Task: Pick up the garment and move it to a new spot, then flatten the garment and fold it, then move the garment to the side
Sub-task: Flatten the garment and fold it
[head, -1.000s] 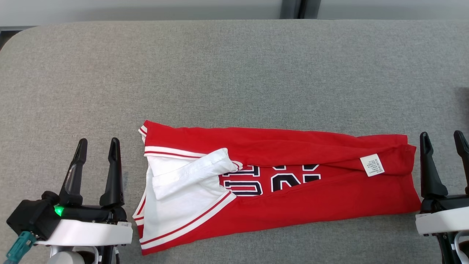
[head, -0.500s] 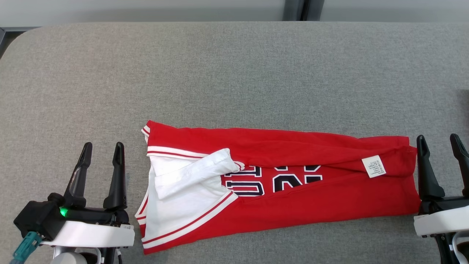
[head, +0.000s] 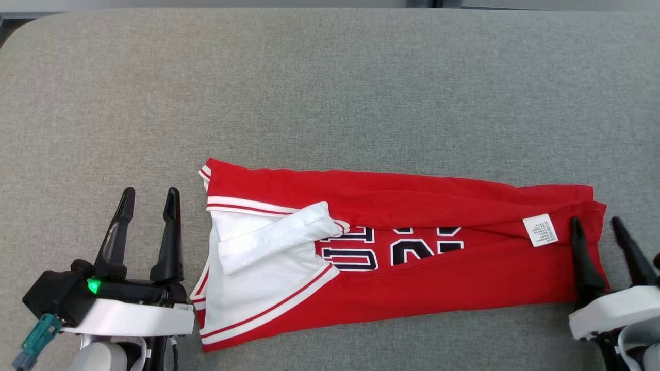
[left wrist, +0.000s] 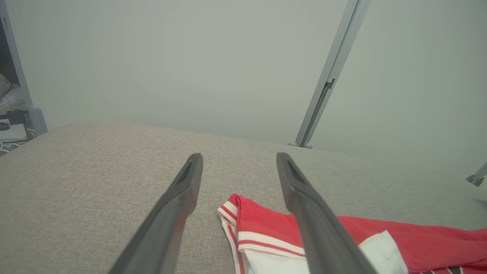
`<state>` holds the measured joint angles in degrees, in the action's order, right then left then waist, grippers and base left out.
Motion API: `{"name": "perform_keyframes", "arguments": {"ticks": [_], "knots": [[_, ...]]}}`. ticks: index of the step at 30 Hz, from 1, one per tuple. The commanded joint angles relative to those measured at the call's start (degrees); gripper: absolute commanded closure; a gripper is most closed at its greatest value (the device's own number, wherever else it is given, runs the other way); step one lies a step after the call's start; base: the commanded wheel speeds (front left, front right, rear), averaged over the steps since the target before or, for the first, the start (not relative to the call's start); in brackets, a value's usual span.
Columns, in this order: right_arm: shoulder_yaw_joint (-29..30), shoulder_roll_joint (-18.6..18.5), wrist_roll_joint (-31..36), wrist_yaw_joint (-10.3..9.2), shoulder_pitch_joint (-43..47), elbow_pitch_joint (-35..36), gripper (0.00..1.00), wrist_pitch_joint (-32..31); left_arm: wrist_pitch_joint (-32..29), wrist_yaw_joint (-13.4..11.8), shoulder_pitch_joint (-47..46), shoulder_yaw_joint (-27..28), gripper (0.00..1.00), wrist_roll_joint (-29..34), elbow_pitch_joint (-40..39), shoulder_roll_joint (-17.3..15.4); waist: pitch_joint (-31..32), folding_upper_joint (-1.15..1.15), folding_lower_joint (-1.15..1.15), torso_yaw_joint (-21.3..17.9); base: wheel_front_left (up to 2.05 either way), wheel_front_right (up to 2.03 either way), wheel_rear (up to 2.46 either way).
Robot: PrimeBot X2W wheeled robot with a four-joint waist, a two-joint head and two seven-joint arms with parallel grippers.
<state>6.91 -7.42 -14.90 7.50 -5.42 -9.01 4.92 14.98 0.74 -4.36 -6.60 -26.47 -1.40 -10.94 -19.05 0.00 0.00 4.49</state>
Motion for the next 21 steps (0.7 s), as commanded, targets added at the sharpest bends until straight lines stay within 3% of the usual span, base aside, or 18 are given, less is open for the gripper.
{"name": "perform_keyframes", "arguments": {"ticks": [1,13,14,16,21], "knots": [[-0.51,-0.01,-0.75,-0.02,-0.54,-1.82,0.0,0.49,0.19,0.38,-1.36,0.53,0.0,0.42,0.23,0.02,-0.37,0.0,0.0,0.14,0.0,0.0,0.0],[-5.87,1.46,-4.99,-0.02,-1.39,-15.33,0.0,2.2,0.2,2.01,-2.3,2.24,0.0,1.42,1.83,0.91,-1.11,0.0,0.0,-0.59,0.0,0.0,0.0],[-6.33,1.38,-5.42,-0.02,-1.71,-16.0,0.28,2.33,0.2,2.15,-2.34,2.35,0.0,1.55,1.94,0.91,-1.14,0.0,0.0,-0.64,0.0,0.0,0.0],[-7.55,1.38,-6.54,-0.02,-2.28,-17.21,1.0,2.5,0.2,2.24,-2.3,2.53,0.0,1.73,2.05,0.94,-1.15,0.0,0.0,-0.75,0.0,0.0,0.0],[-7.82,-0.88,-8.84,-0.25,-3.65,-18.68,1.0,3.81,0.2,2.7,-2.51,2.95,0.0,2.06,2.25,1.22,-1.14,0.0,0.0,-0.96,0.0,0.0,0.0]]}}
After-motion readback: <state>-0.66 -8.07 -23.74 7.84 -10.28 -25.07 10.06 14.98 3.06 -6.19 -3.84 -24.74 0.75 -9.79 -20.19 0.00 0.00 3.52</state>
